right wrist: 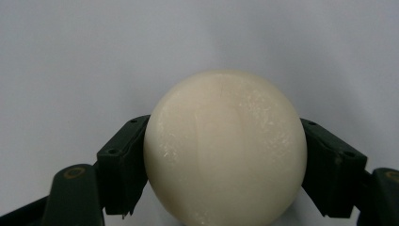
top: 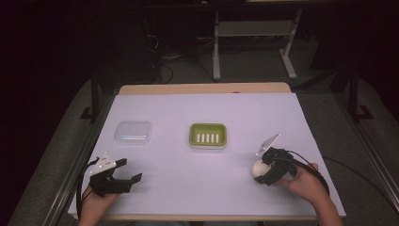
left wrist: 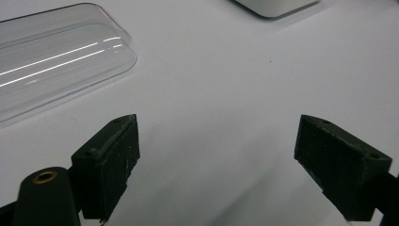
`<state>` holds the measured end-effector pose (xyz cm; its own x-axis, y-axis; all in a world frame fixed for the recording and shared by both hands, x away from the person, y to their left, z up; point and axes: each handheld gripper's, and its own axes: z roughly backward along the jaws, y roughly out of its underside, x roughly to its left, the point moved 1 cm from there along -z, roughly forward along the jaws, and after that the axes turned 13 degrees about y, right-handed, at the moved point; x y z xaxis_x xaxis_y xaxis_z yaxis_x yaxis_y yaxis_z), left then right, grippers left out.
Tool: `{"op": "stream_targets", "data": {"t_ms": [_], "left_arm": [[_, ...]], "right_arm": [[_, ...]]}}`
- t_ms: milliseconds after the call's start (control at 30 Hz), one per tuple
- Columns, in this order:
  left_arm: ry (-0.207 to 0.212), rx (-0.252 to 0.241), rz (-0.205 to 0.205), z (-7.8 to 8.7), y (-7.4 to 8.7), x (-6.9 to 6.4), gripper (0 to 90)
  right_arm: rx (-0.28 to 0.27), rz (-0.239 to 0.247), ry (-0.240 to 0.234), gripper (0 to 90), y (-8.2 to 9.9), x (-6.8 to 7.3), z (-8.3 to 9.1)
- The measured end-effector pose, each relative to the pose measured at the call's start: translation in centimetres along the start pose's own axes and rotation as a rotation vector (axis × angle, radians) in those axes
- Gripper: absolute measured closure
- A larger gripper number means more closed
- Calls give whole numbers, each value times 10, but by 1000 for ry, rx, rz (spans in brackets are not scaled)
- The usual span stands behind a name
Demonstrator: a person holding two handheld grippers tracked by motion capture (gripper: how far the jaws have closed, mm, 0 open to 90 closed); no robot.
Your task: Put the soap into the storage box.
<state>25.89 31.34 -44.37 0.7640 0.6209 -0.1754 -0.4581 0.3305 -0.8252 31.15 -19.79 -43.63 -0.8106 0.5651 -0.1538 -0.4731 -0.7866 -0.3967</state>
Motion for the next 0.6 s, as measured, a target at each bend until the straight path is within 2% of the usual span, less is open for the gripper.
{"op": "stream_targets", "data": {"t_ms": [200,600], "left_arm": [[1,2,-5,0,0,0,144],[0,3,3,1,0,0,144]], "right_arm": [[3,3,5,245,0,0,1],[-36,-59,-26,247,-1,-12,12]]}}
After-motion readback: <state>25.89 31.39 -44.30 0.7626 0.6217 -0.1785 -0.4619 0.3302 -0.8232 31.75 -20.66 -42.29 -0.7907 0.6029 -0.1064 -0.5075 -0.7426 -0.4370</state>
